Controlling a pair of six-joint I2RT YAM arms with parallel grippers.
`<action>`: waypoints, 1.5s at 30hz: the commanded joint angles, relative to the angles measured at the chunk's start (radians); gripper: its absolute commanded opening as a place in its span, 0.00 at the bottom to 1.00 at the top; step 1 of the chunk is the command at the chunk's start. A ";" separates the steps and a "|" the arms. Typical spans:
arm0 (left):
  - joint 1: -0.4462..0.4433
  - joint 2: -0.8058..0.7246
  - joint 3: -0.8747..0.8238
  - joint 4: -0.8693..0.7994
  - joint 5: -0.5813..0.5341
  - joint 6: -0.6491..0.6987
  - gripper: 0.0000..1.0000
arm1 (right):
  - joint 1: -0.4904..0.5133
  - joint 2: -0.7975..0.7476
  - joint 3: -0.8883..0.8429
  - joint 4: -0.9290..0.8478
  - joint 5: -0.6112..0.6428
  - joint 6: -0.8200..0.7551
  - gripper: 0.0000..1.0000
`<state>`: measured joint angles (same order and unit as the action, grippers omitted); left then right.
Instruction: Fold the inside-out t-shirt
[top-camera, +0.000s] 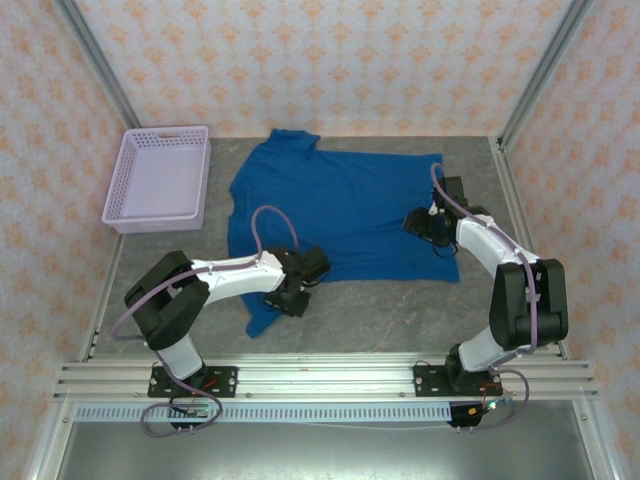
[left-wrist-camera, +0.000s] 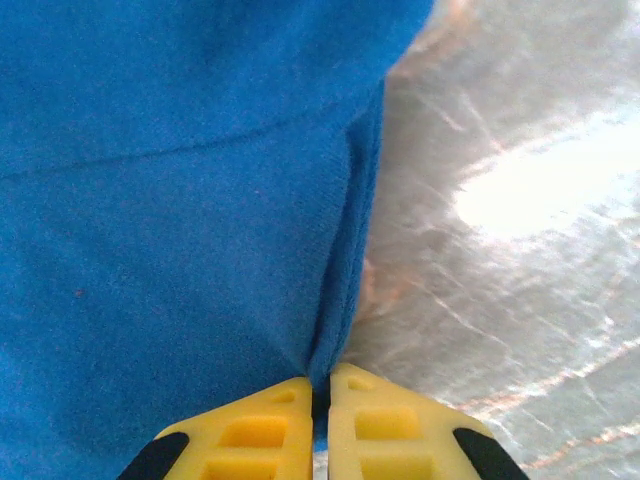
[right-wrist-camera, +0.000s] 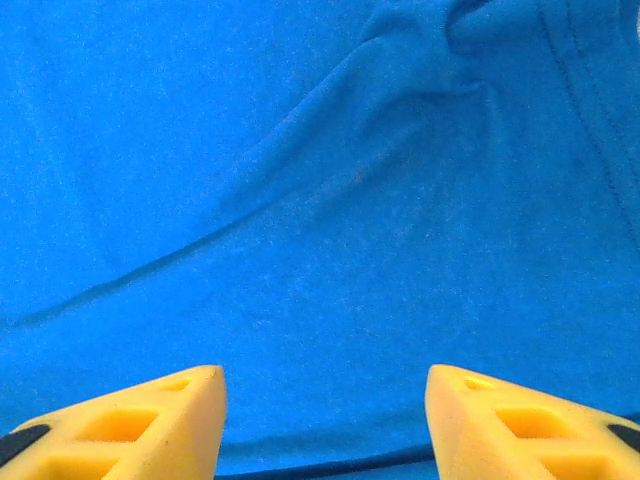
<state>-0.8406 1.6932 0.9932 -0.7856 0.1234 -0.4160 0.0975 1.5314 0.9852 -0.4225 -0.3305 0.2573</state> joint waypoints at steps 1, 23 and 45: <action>-0.023 -0.031 0.030 -0.041 0.086 0.032 0.10 | -0.004 0.001 -0.015 -0.004 0.010 -0.007 0.56; -0.025 -0.036 0.052 0.032 0.311 0.141 0.11 | -0.004 -0.024 -0.037 -0.016 0.016 -0.012 0.56; 0.019 -0.024 0.143 0.138 0.613 0.216 0.41 | 0.004 -0.093 -0.058 -0.068 0.011 -0.015 0.56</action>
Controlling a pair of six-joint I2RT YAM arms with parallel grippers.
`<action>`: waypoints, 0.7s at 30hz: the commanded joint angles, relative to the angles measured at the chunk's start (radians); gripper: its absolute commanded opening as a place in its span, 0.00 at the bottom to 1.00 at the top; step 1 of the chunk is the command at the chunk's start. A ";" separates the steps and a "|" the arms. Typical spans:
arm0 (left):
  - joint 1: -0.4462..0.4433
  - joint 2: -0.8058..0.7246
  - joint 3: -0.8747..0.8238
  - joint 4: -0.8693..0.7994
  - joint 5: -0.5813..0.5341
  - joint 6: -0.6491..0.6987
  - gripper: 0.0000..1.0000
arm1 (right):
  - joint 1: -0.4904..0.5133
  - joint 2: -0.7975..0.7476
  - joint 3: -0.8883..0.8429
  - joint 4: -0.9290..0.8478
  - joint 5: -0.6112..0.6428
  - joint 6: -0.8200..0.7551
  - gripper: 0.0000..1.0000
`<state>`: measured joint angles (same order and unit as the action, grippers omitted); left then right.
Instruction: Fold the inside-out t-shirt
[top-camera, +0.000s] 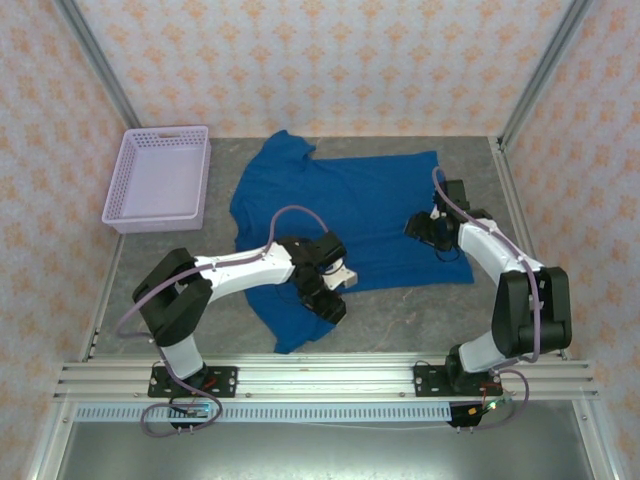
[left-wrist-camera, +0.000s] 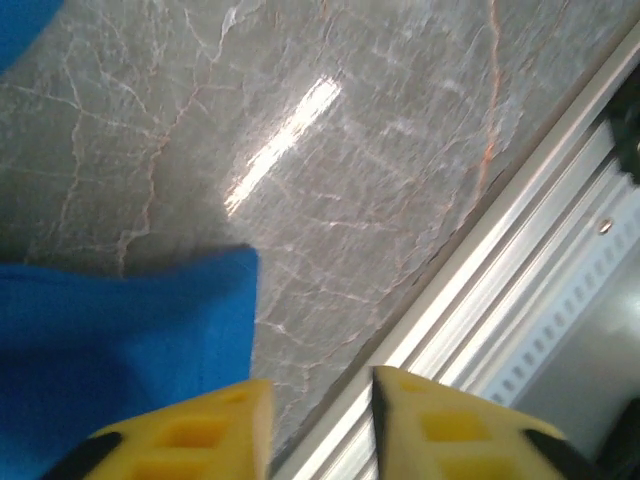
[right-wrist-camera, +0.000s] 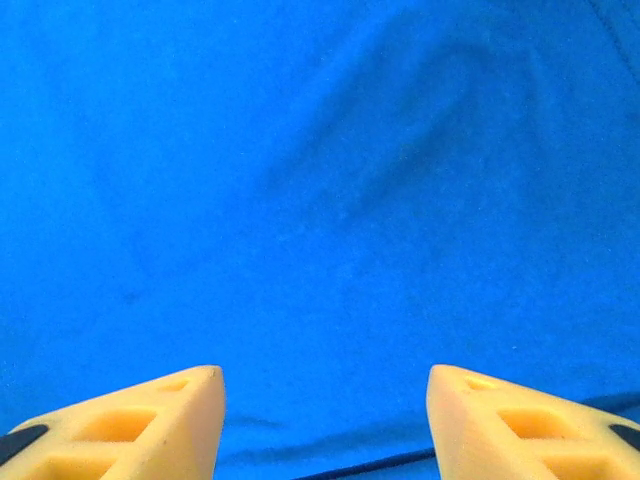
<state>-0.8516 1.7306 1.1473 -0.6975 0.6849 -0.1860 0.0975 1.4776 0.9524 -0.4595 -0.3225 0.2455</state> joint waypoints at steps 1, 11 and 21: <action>0.050 -0.084 -0.027 0.064 0.058 -0.032 0.43 | 0.011 -0.042 -0.030 -0.030 -0.005 -0.001 0.56; 0.472 -0.173 -0.259 0.271 -0.226 -0.324 0.51 | 0.232 -0.062 -0.133 0.140 -0.158 0.062 0.56; 0.596 0.046 -0.075 0.339 -0.340 -0.310 0.51 | 0.165 0.125 -0.070 0.207 -0.050 0.096 0.56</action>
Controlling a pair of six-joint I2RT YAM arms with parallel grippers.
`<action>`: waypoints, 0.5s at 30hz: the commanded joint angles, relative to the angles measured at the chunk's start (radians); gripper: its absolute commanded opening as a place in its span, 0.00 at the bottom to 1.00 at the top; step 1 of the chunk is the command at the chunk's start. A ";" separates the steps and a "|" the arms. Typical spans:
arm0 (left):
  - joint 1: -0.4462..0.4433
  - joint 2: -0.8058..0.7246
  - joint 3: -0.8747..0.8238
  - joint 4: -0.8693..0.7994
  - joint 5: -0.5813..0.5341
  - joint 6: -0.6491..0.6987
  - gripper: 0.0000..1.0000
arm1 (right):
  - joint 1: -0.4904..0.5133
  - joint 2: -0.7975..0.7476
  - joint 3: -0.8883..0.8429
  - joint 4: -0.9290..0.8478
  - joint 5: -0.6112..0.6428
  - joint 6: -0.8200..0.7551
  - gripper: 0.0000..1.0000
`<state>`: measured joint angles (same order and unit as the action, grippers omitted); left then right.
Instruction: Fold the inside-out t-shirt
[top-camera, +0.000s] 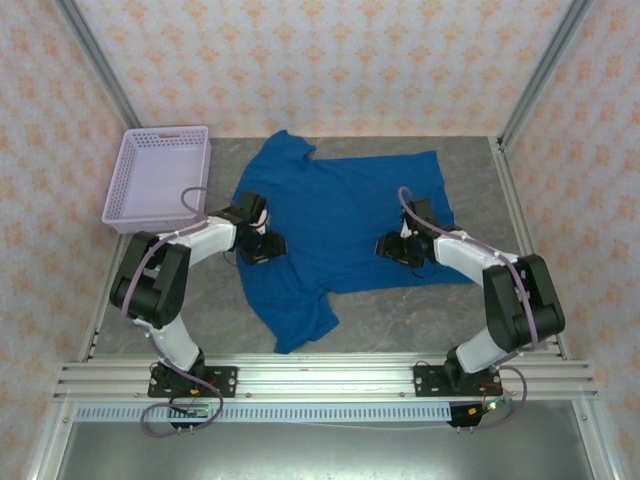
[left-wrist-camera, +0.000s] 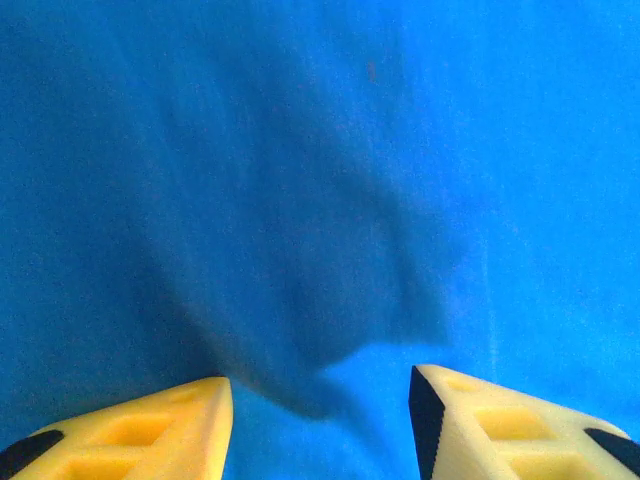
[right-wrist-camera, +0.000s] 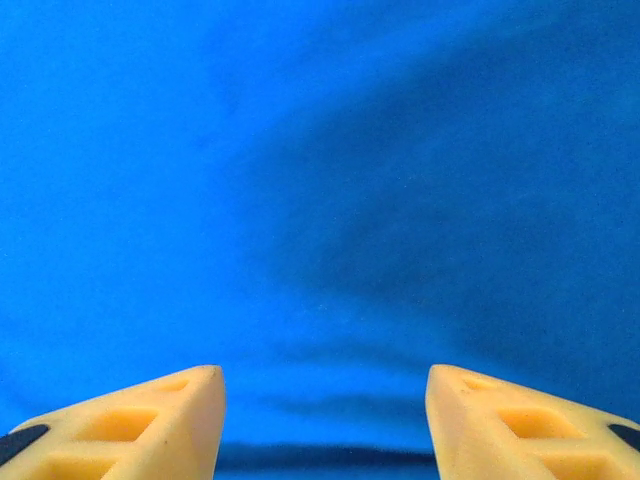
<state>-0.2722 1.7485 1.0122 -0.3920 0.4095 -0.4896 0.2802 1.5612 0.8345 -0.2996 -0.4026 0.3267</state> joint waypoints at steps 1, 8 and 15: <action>0.023 0.043 0.077 0.026 -0.069 -0.003 0.51 | -0.019 0.059 0.063 0.044 0.038 0.013 0.56; 0.064 -0.007 0.146 0.020 -0.053 0.014 0.51 | -0.066 0.054 0.161 0.026 0.055 -0.042 0.56; 0.128 0.103 0.283 0.087 -0.084 -0.036 0.52 | -0.177 0.171 0.289 0.151 0.143 0.044 0.56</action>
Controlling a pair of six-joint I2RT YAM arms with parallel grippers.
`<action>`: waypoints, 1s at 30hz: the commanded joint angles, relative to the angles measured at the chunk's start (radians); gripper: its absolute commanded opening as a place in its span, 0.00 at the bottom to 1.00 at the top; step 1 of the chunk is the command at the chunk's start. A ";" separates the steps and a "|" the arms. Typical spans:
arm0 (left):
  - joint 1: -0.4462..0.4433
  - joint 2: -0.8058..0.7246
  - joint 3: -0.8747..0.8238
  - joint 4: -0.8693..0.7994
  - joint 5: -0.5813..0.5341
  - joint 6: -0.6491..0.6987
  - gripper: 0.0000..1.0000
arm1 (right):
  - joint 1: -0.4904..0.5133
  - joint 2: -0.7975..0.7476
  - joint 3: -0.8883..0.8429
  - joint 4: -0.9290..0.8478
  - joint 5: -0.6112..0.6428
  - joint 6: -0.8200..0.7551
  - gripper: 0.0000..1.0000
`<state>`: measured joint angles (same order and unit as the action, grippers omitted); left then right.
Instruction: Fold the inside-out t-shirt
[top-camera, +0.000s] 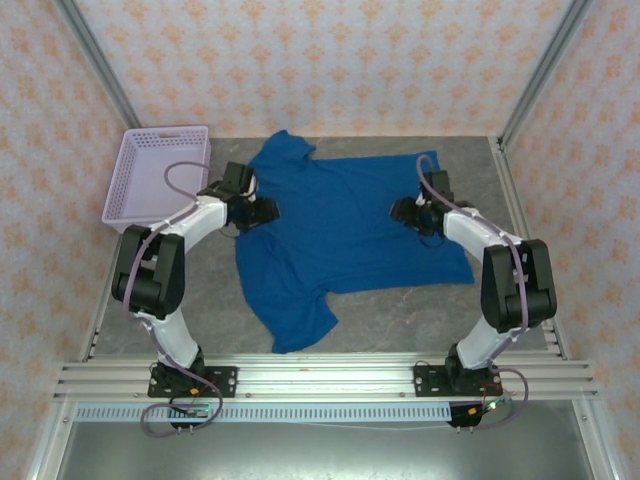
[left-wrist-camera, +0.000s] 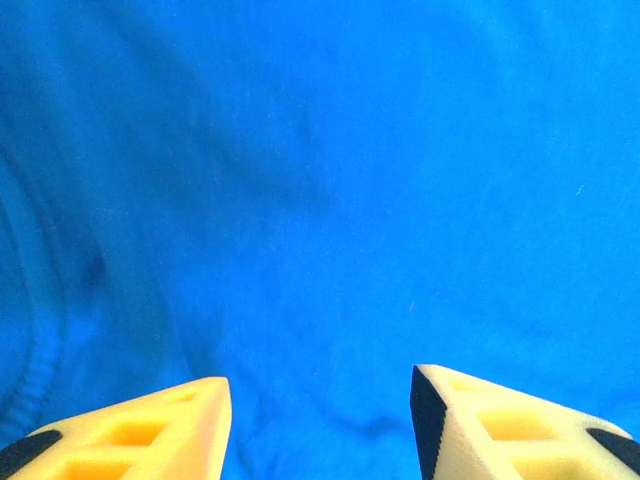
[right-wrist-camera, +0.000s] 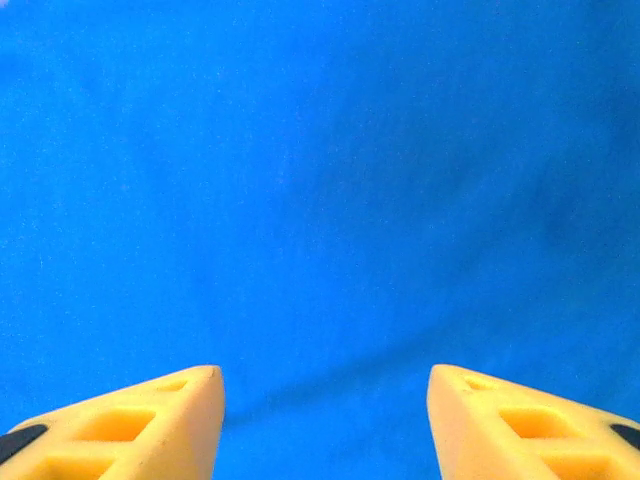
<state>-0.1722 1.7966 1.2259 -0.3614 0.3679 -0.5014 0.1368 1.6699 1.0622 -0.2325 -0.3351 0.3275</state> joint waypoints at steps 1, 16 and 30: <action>0.033 0.092 0.111 0.051 -0.039 -0.021 0.52 | -0.047 0.099 0.088 0.105 0.080 0.059 0.56; 0.083 0.504 0.557 -0.148 -0.063 -0.006 0.54 | -0.091 0.507 0.453 0.009 0.091 0.213 0.51; 0.124 0.910 1.241 -0.460 -0.066 0.058 0.54 | -0.088 0.721 0.775 -0.082 0.018 0.247 0.49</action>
<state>-0.0689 2.6110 2.3474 -0.6567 0.3317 -0.4767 0.0513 2.3390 1.7947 -0.2409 -0.2955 0.5655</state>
